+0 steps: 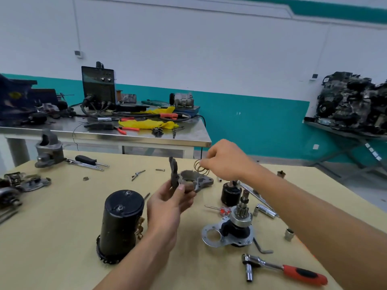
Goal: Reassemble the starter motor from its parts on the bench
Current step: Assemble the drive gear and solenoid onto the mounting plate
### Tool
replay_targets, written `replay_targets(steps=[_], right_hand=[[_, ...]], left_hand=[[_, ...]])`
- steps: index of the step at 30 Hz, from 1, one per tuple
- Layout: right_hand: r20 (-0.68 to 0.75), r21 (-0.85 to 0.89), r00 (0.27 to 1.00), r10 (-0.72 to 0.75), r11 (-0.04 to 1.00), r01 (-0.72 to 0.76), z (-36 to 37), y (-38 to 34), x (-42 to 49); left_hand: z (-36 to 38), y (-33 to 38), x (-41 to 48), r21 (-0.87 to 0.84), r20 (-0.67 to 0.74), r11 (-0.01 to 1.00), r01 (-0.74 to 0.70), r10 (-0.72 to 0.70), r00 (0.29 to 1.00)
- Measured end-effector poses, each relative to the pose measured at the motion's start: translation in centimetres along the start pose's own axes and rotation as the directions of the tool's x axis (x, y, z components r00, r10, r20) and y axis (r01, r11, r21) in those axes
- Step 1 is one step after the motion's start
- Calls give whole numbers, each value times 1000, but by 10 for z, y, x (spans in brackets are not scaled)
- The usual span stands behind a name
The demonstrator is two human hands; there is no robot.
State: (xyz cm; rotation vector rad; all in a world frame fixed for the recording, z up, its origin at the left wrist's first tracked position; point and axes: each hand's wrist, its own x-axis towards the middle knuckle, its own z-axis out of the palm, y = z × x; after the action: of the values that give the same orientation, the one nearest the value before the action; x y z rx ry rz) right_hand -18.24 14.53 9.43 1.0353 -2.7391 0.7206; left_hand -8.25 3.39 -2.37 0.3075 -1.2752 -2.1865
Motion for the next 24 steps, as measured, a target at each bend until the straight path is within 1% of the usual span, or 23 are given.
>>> replay_targets(steps=[3,5,7,9,12,14,17,20,22,24], right_hand=[[-77,35,996,43,999,-40,6,2,-20],[-65,98,996,57,994,-50,10,1,-28],[-45,103,997,69,993,-64,15,-4,-35],[-56,108,995,84,991,-77,22,-9,-42],[-81,168,992,101,982,-86,27,-13,-49],[-57,187,995,86,980,-74,29,-14,-55],[1,142,999,53,988,-52,35,-12,-64],[16,158,997,74,985,-76,38,-7,-69],[-8,164,996,83,983,-81,40,-5,-71],[-65,182,994,83,981,-69,45,-5,-74]], left_hand=[[7,5,-5,104,52,983,-149,144,988],[10,9,-9,99,77,977,-189,182,980],[12,13,-12,62,99,980,-187,180,979],[13,15,-15,34,119,983,-182,176,977],[13,19,-18,-14,127,984,-179,179,976],[12,21,-18,-20,127,986,-167,168,977],[11,19,-17,-7,155,989,-149,148,977],[9,16,-17,27,187,991,-129,122,975],[9,13,-17,55,196,992,-115,103,975],[9,11,-16,72,188,992,-103,88,978]])
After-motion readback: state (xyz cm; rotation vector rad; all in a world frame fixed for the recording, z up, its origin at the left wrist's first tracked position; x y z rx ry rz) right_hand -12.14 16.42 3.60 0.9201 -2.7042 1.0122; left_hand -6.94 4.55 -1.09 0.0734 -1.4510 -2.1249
